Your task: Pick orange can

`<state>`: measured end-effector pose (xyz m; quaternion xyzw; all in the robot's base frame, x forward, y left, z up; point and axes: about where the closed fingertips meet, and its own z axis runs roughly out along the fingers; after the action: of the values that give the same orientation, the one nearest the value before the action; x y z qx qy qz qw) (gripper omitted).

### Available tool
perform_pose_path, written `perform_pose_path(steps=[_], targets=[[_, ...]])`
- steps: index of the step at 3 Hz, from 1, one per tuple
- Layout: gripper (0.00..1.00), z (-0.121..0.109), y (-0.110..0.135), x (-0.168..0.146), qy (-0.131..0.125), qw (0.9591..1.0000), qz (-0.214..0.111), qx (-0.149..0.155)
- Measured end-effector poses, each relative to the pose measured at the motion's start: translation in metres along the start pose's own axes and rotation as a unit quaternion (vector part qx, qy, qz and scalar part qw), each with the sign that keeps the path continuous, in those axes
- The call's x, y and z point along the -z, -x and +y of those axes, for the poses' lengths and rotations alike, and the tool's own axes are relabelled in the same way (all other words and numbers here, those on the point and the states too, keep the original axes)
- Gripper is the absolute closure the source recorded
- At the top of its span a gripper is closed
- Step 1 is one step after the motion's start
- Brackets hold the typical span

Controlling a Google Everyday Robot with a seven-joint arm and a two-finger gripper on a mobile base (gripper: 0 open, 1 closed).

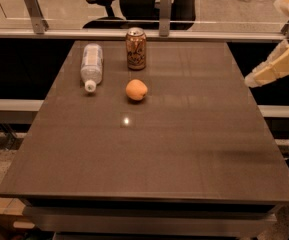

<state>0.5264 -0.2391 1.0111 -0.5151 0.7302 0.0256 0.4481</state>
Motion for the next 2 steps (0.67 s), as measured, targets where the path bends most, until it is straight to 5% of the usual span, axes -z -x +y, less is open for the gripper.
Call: perform_pose_path(steps=[2], targets=[[0.0, -0.056, 0.004, -0.04, 0.014, 0.9917, -0.127, -0.015]])
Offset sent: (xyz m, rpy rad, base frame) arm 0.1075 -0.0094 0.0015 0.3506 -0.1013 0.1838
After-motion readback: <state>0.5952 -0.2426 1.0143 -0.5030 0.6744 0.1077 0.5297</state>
